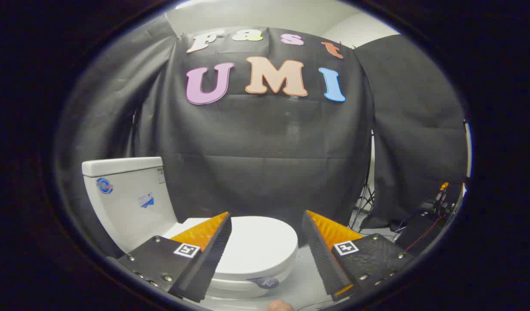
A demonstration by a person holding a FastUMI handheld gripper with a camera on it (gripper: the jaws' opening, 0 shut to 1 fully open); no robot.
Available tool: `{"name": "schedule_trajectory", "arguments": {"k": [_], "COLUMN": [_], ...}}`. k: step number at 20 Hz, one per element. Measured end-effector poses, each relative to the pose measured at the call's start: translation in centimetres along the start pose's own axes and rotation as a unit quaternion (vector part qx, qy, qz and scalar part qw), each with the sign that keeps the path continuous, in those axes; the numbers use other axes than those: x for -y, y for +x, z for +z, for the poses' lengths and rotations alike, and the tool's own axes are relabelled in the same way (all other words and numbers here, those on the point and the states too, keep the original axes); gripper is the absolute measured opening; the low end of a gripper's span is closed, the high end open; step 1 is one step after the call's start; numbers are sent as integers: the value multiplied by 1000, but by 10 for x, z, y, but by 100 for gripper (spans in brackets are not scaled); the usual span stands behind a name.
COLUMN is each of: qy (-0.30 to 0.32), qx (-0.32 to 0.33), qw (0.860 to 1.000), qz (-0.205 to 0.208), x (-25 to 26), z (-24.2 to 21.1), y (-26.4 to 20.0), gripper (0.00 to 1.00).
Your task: Open the toilet lid.
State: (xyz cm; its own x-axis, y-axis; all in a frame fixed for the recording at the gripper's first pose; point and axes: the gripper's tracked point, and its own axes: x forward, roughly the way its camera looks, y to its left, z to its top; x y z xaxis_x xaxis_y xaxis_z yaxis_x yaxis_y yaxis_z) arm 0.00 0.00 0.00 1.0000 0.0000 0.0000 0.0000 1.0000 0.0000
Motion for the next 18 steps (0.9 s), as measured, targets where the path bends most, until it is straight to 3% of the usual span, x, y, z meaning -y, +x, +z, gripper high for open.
{"name": "schedule_trajectory", "arguments": {"k": [18], "qy": [-18], "qx": [7], "qw": [1000], "qz": [2], "x": [-11], "z": [-3], "y": [1], "gripper": [97]}}
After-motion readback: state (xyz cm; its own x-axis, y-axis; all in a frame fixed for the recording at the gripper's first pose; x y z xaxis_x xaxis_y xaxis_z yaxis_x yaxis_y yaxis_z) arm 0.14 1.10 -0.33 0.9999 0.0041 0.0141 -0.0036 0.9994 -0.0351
